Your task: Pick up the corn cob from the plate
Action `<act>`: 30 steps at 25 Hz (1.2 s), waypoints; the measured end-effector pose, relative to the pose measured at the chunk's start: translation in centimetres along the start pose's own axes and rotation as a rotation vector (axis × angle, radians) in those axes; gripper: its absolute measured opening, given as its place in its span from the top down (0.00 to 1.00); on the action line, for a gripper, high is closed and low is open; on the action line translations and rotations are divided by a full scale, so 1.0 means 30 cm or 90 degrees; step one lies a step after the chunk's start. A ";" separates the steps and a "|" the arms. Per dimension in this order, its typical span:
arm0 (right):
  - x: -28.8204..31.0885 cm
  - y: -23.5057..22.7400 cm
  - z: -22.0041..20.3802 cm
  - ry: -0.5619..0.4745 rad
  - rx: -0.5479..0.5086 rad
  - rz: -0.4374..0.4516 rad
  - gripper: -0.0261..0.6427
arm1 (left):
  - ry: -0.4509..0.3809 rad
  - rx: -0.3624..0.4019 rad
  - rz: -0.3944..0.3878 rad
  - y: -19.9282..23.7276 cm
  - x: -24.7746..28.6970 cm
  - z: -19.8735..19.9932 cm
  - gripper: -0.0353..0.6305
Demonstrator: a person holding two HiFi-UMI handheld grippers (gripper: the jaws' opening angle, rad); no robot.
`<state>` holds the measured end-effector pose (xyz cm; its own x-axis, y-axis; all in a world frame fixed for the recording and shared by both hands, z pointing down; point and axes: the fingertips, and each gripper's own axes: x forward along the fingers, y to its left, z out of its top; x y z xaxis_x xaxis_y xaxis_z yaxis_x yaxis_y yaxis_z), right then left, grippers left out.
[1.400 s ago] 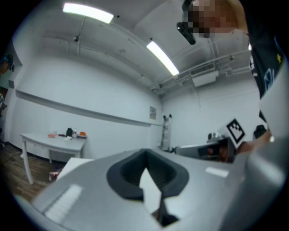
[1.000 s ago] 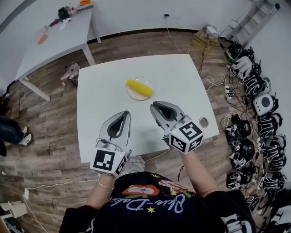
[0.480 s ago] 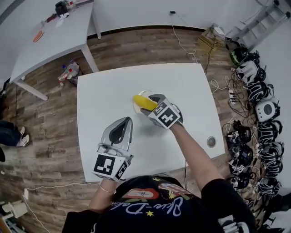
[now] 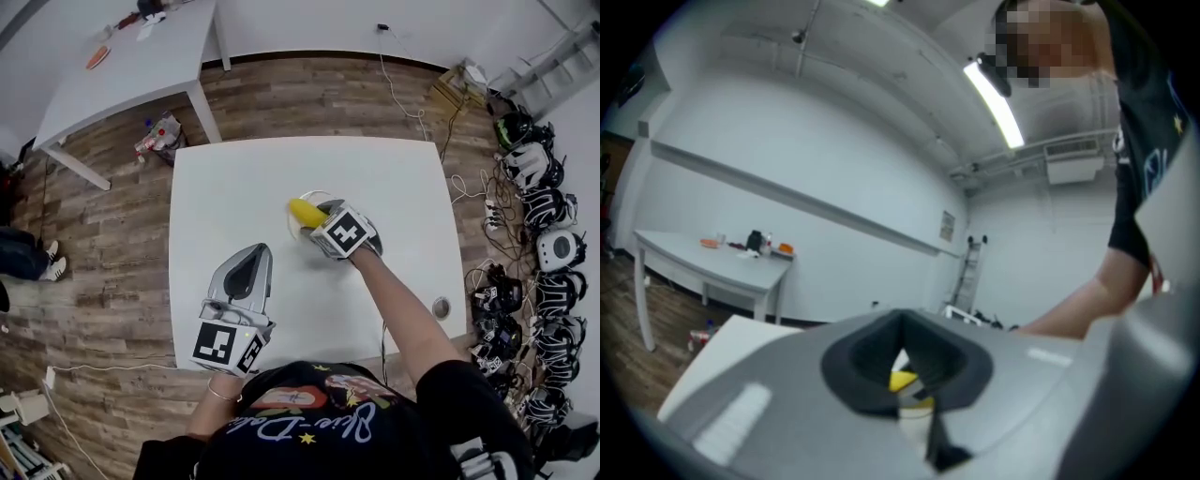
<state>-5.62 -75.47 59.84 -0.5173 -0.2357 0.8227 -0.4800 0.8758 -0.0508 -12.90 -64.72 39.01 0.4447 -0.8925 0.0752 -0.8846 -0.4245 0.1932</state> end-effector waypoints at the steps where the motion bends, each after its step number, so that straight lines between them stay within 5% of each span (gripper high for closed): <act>1: 0.002 -0.001 0.000 0.000 0.006 0.004 0.58 | 0.002 0.000 0.003 0.004 0.001 -0.001 0.95; 6: -0.047 -0.019 -0.011 -0.045 0.052 -0.009 0.58 | -0.004 0.008 0.009 0.003 -0.008 0.017 0.95; 16: -0.554 0.082 0.060 -0.483 0.340 0.008 0.58 | -0.026 0.047 0.002 -0.040 0.000 0.082 0.95; 21: -0.711 0.140 0.143 -0.587 0.302 0.023 0.58 | -0.046 0.076 -0.017 -0.082 0.030 0.138 0.95; 30: -0.751 0.213 0.160 -0.599 0.272 0.050 0.58 | -0.040 0.084 -0.011 -0.101 0.013 0.140 0.95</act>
<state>-0.43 -66.58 38.26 -0.8143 -0.5789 0.0424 -0.5372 0.7239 -0.4329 -10.63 -64.43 34.35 0.4543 -0.8908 0.0102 -0.8894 -0.4528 0.0628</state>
